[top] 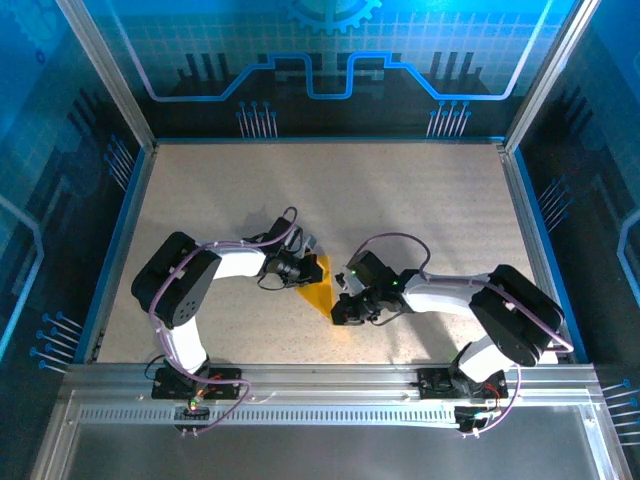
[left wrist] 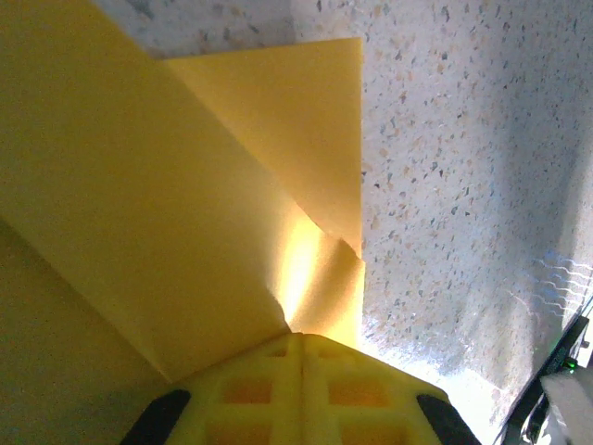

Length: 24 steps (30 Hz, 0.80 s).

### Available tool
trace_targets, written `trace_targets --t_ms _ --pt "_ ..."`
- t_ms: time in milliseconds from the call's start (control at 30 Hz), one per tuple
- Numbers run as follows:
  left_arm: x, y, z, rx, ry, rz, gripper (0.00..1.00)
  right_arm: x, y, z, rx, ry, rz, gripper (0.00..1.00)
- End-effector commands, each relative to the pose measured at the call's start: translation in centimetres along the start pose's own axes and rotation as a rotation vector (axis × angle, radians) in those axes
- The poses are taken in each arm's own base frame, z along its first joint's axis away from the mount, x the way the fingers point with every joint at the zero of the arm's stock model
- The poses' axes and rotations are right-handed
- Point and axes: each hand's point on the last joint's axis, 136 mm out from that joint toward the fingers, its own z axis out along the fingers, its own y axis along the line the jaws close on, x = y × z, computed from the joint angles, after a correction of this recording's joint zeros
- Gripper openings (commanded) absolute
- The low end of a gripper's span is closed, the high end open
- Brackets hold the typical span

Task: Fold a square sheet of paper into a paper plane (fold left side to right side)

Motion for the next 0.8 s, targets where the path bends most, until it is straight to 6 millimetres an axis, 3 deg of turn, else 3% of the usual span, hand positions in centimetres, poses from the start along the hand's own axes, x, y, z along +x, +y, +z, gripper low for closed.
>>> trace_targets --t_ms 0,167,333,567,767 --pt "1.9 3.3 0.4 -0.121 0.039 -0.055 0.05 -1.0 0.9 -0.7 -0.034 -0.007 -0.013 0.06" --pt "1.9 3.3 0.4 -0.12 0.041 -0.056 0.04 -3.9 1.9 -0.5 -0.068 -0.052 -0.025 0.06" --pt "1.9 3.2 0.4 -0.118 0.04 -0.054 0.05 -5.8 1.4 0.4 -0.042 -0.075 -0.013 0.06" --pt "1.8 3.0 0.3 -0.114 0.037 -0.052 0.04 -6.4 -0.3 1.7 0.02 -0.062 0.017 0.06" --pt "1.8 2.9 0.2 -0.112 0.035 -0.049 0.05 -5.6 -1.8 2.1 0.073 -0.037 0.041 0.06"
